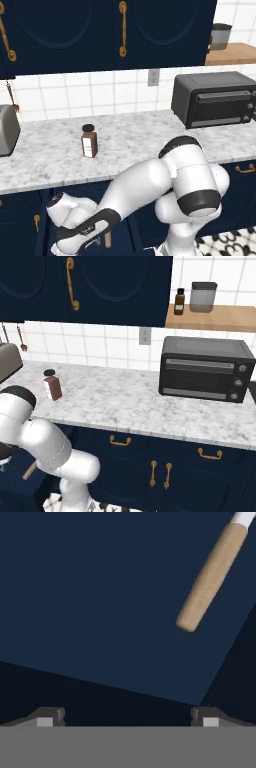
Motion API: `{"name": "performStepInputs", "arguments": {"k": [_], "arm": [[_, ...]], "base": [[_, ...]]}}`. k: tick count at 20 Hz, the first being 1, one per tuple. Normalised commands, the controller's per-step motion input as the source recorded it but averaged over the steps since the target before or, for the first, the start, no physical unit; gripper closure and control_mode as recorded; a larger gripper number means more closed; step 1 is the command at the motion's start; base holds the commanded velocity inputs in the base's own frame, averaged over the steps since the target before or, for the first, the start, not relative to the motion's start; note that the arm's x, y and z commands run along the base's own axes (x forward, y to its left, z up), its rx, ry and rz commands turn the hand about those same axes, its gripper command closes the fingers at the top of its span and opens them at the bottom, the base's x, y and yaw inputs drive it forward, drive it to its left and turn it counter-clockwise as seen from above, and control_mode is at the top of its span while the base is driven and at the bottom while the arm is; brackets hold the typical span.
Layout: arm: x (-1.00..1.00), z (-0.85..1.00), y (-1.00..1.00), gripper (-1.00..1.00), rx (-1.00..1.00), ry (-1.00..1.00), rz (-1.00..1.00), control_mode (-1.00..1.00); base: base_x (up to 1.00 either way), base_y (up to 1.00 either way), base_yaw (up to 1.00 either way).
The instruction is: Pick the pizza cutter from the drawer and place it on the counter.
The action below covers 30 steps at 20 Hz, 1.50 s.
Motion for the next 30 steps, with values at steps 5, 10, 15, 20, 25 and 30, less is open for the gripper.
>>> {"name": "performStepInputs", "arguments": {"k": [5, 10, 15, 20, 25, 30], "arm": [[0.30, 0.81, -0.45, -1.00, 0.02, -0.11, -0.05, -1.00], [0.01, 0.17, -0.84, -1.00, 0.03, -0.01, -0.14, -1.00], [0.18, -0.11, -0.55, -1.00, 0.00, 0.00, -0.13, -1.00], [0.42, -0.07, 0.00, -1.00, 0.00, 0.00, -0.09, -1.00], [0.34, -0.25, 0.12, -1.00, 0.00, 0.00, -0.07, -1.00], [0.35, -0.22, 0.39, -1.00, -0.01, 0.02, -0.04, -1.00]], "base": [[0.00, 0.00, 0.00], [0.00, 0.00, 0.00], [0.00, 0.00, 0.00], [0.00, 0.00, 0.00], [0.00, 0.00, 0.00], [0.00, 0.00, 0.00]]}}
